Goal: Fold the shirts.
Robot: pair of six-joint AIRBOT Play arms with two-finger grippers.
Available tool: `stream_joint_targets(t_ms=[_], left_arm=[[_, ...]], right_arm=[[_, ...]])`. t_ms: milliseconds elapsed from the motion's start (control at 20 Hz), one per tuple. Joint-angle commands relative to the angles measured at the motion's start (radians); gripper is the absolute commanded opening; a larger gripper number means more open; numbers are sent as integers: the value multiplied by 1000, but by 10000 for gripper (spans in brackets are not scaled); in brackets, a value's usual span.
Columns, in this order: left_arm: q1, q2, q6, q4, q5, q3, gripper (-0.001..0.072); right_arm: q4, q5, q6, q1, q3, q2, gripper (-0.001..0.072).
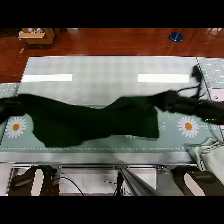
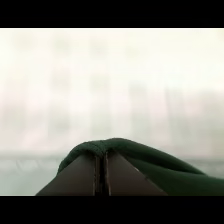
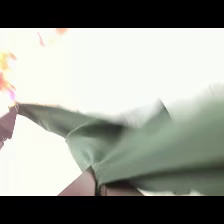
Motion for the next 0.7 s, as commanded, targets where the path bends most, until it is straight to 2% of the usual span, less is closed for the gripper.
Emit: stream_joint_targets(t_ms=[0,150,300,500,650], left_arm=[[1,0,0,2,58,254,21],[1,2,0,2,47,456,21],[1,2,0,21,-23,615,22],[1,11,0,68,-137,774,21],[1,35,0,167,-187,851,21]], right_arm=[[23,-34,23,-121,282,100,25],[23,-109,34,-230,494,101,25],[23,-146,64,-314,638,101,25],[21,-145,112,-354,764,101,25],[6,-103,175,-354,821,101,25]])
